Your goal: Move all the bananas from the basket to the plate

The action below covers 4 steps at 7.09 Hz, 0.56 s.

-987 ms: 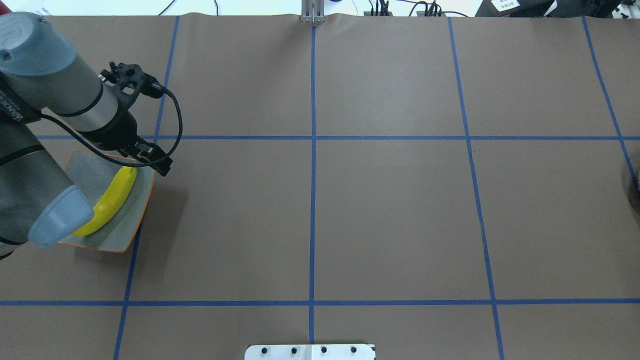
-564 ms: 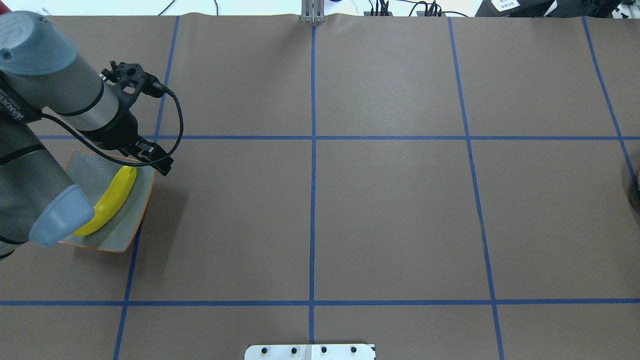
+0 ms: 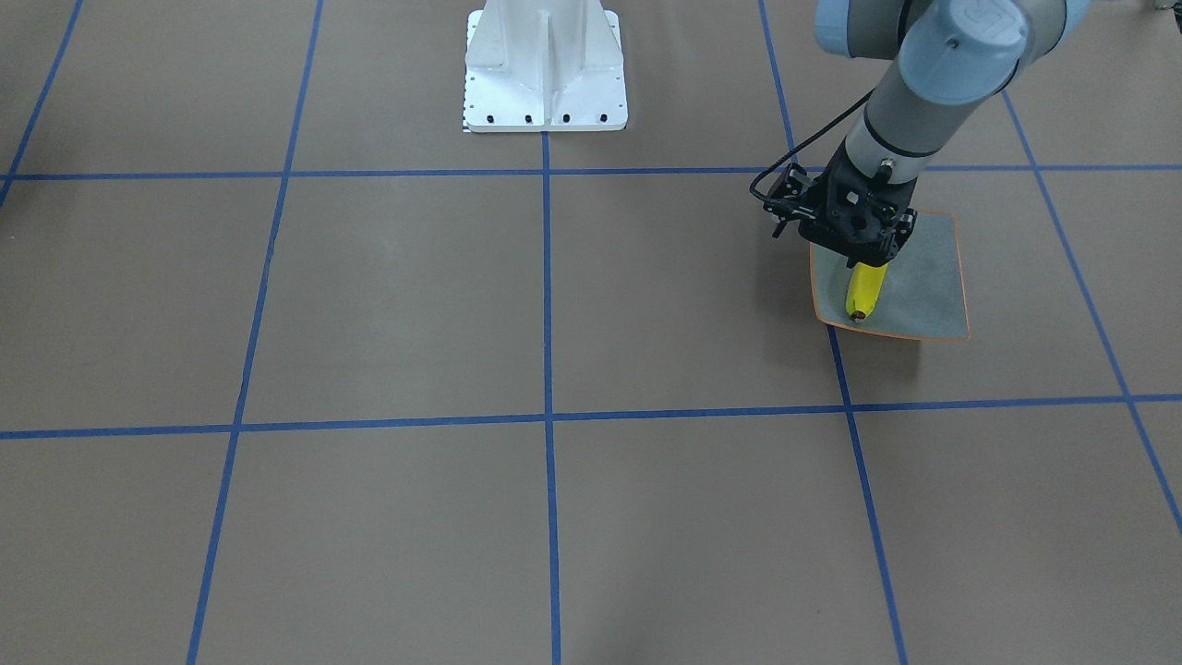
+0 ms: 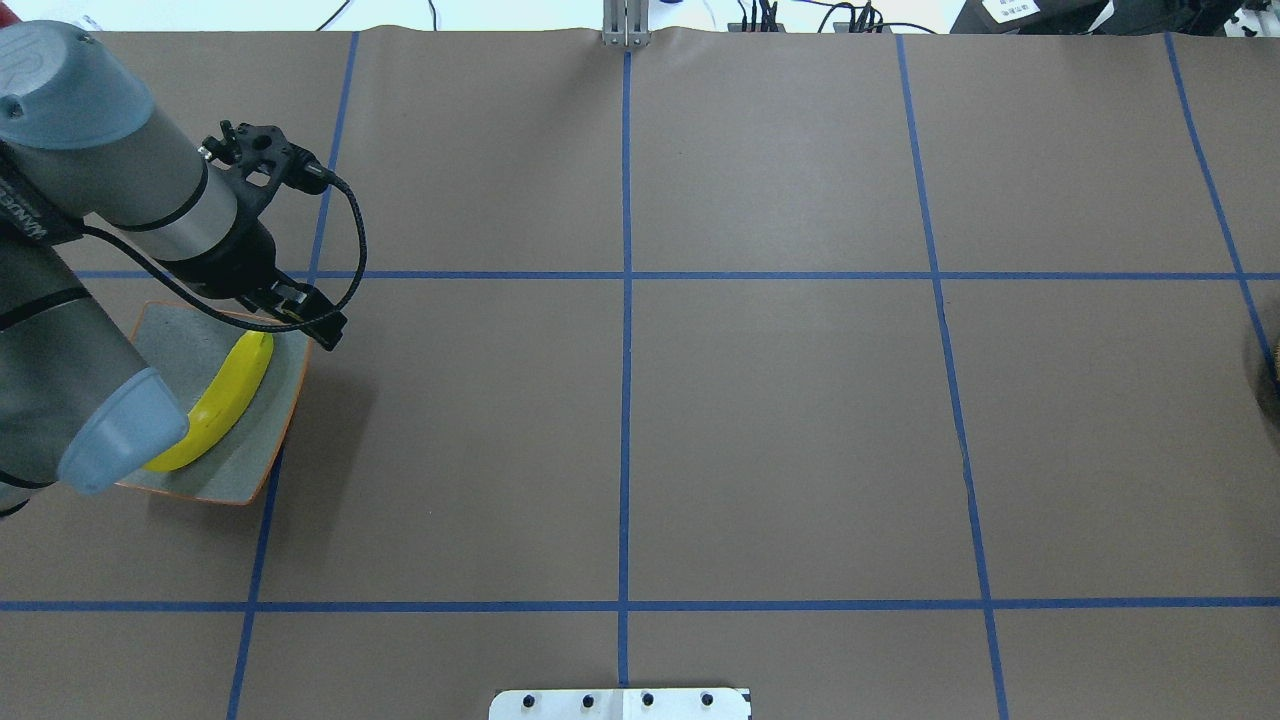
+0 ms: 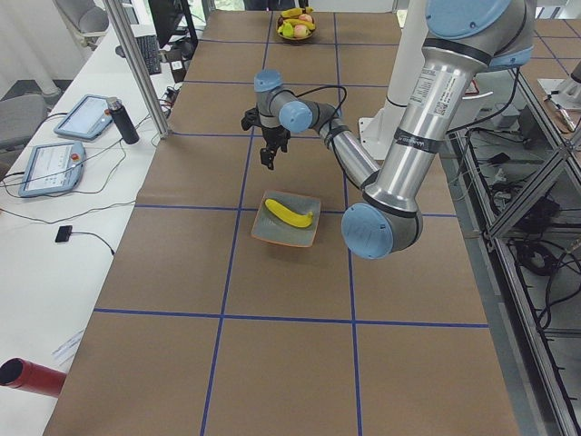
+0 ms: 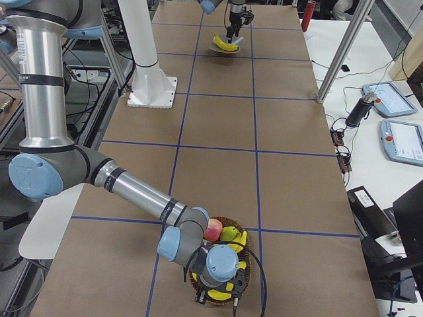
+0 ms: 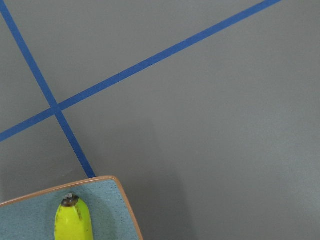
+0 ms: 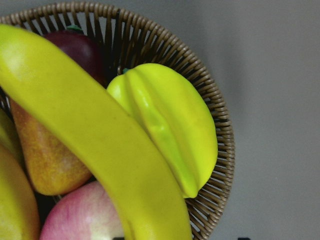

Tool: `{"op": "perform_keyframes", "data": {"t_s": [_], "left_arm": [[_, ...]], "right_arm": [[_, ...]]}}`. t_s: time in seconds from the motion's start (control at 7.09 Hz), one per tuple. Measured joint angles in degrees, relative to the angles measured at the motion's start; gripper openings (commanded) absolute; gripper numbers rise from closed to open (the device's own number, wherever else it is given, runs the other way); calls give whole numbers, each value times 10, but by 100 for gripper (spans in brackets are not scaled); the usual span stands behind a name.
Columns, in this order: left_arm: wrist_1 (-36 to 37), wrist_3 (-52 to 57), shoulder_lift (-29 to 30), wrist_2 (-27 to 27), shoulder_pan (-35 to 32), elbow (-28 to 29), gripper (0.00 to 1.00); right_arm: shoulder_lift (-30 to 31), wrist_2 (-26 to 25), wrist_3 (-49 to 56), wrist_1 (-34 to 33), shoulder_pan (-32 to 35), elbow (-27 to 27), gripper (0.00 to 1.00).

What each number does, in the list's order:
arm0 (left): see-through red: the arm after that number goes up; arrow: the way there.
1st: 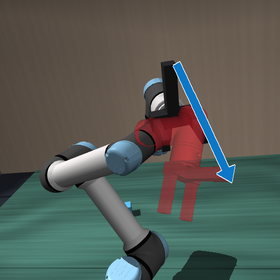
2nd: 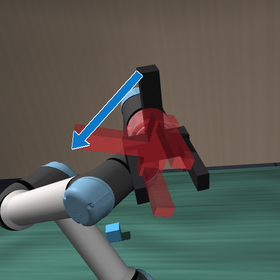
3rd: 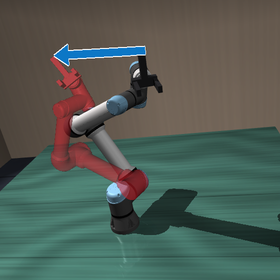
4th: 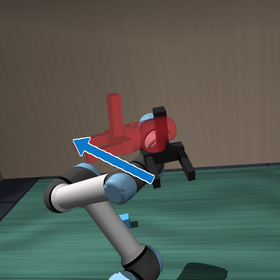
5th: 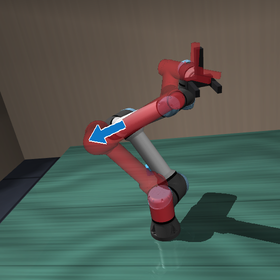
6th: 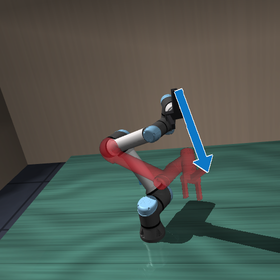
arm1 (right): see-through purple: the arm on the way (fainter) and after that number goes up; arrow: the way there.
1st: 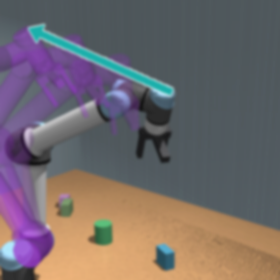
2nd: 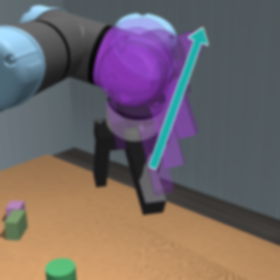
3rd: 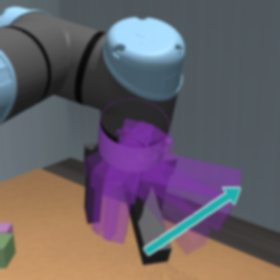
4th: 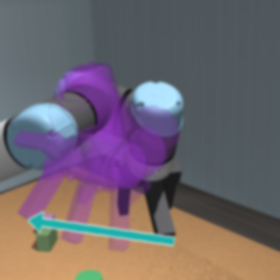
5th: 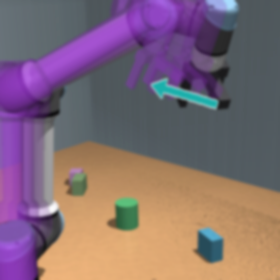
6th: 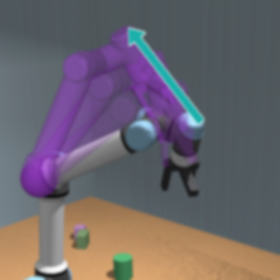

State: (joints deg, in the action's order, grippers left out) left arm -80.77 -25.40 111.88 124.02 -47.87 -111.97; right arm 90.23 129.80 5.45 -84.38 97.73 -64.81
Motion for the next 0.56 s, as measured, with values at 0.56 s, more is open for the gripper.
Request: {"op": "perform_keyframes", "data": {"t_s": [0.56], "left_arm": [[1, 0, 0, 0, 0, 0, 100]], "right_arm": [[-5, 8, -1, 12, 3, -13, 0]]}}
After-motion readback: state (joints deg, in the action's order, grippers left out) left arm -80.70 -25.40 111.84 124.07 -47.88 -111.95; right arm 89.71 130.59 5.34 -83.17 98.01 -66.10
